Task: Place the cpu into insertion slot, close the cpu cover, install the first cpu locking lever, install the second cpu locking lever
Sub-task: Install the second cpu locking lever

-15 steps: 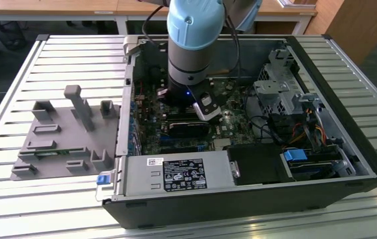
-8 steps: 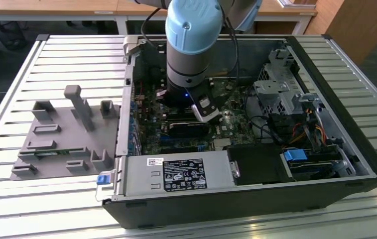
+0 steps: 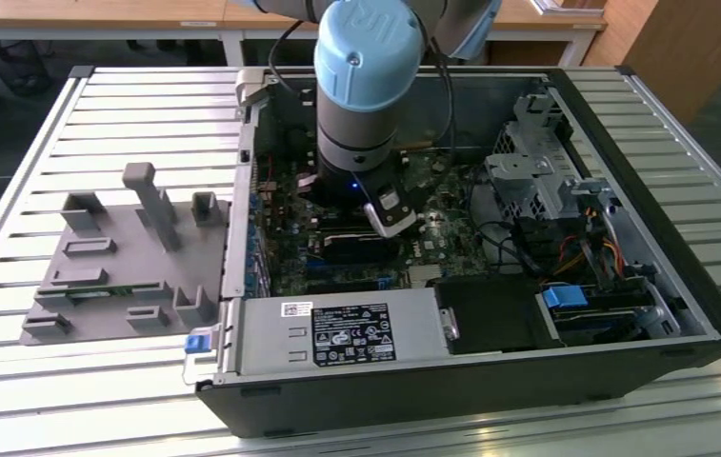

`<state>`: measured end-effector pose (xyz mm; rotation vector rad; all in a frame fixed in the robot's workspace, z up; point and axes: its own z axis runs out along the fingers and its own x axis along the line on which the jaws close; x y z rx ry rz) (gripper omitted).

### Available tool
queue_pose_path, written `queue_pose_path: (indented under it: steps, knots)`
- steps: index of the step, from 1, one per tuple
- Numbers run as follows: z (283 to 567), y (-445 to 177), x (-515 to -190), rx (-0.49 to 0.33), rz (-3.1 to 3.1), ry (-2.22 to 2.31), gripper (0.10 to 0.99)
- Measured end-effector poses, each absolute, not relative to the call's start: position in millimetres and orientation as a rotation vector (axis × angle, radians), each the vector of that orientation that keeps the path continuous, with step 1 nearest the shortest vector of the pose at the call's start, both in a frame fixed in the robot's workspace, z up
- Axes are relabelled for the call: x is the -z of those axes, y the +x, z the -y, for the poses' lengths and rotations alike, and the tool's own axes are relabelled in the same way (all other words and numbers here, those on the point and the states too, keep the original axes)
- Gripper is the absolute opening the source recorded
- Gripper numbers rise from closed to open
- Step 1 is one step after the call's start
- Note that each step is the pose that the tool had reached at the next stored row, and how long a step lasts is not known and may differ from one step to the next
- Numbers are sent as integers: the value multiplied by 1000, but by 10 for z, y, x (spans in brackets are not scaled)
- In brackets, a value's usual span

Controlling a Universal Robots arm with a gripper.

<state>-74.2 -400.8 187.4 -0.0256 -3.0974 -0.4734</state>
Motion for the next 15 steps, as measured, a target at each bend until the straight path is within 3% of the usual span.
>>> queue_pose_path:
  steps: [15]
  knots:
    - [4011,-754,-2044,476,3097,-25,106]
